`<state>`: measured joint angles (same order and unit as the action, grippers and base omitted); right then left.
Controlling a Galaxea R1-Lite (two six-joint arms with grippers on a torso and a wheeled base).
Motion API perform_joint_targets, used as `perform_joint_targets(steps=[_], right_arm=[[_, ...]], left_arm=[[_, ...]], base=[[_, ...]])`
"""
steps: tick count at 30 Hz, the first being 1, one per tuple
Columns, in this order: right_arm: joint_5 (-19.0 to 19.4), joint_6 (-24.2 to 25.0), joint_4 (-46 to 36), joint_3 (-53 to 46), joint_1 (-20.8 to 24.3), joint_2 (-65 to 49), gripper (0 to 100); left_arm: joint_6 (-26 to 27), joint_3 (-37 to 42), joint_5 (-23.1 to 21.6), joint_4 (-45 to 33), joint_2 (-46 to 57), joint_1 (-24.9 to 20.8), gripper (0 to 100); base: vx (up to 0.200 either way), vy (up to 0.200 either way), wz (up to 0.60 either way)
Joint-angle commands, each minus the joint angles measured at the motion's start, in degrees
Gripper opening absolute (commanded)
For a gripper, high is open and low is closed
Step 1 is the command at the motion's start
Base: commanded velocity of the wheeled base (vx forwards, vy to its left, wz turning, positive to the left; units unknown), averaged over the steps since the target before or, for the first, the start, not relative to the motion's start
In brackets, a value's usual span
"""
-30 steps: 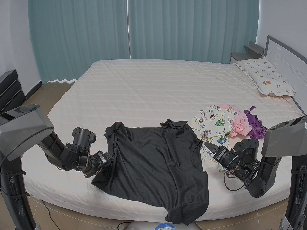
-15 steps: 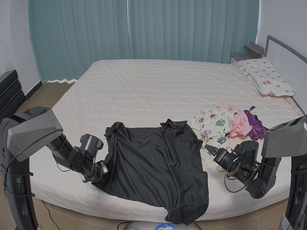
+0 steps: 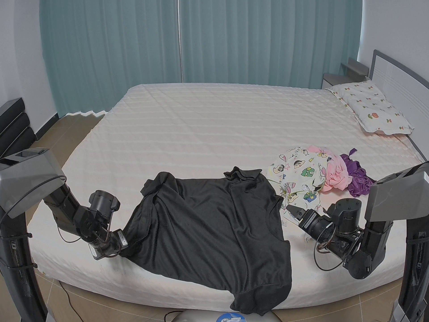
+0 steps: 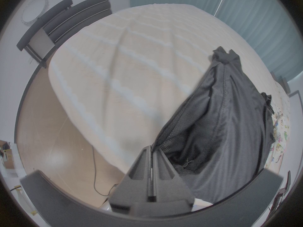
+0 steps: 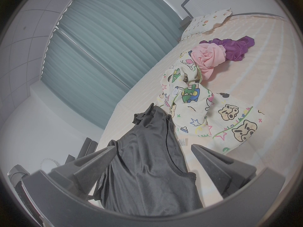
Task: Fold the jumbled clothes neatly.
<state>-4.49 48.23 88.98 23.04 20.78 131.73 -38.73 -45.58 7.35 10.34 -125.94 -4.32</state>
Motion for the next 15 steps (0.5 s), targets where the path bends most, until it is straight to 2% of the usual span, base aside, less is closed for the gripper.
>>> perform_joint_targets(steps=[1,7,15], right_arm=[[0.0,0.0,0.8,-0.1,0.0,0.7,100],[-0.2,-0.1,0.8,-0.3,-0.2,1.7,100],[0.4,-1.2,0.5,-1.1,-1.2,4.7,100]], left_arm=[[0.3,2.8,-0.2,0.1,1.4,3.3,0],[0.5,3.0,-0.5,0.1,1.0,6.3,0],[3.7,5.9,-1.4,0.0,1.4,10.6,0]], base=[[0.000,0.000,0.00],[0.000,0.000,0.00],[0.000,0.000,0.00]])
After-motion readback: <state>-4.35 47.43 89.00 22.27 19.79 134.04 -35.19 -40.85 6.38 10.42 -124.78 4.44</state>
